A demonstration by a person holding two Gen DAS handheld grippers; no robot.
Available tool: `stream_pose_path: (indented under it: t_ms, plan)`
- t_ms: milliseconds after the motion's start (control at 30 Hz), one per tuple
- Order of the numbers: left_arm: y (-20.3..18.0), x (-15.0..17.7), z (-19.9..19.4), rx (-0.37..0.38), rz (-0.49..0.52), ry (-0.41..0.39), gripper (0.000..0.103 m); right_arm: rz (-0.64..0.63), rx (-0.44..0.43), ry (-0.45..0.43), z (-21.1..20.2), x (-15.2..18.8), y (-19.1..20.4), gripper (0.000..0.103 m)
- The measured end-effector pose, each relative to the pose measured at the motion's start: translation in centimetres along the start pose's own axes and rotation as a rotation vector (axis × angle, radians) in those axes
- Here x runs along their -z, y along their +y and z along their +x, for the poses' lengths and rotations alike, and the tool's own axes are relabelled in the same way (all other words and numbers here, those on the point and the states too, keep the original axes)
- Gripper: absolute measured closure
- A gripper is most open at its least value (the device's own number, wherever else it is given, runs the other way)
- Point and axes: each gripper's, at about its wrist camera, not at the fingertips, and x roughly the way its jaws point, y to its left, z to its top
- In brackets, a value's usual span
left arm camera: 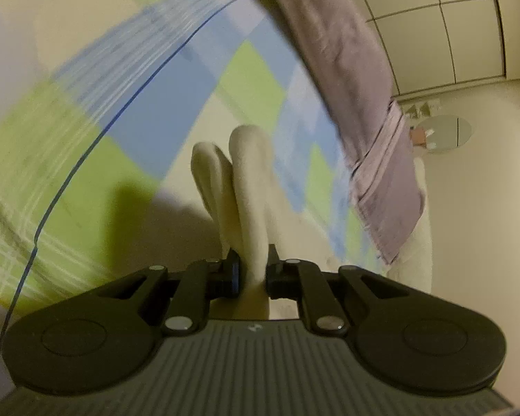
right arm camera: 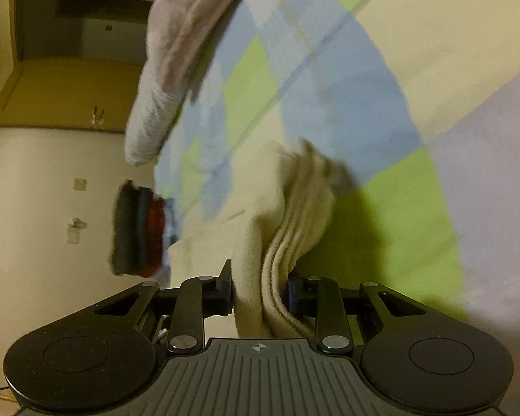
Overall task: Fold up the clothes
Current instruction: 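Grasp the folded beige shirt with both grippers, then lift the shirt with both grippers and carry it to the dark clothes stack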
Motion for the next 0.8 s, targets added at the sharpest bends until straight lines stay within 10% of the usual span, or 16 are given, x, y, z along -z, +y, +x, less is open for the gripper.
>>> stream_pose_path:
  t_ms: [367, 800]
  plan:
    - [-12.4, -3.6, -10.8, 0.056, 0.084, -0.181, 0.093, -0.064, -0.142, -0.004, -4.8, -2.7, 15.3, 0.077]
    - [0.8, -12.7, -26.4, 0.066, 0.021, -0.238, 0.093, -0.073, -0.167, 0.048, 10.5, 4.2, 25.1, 0.077]
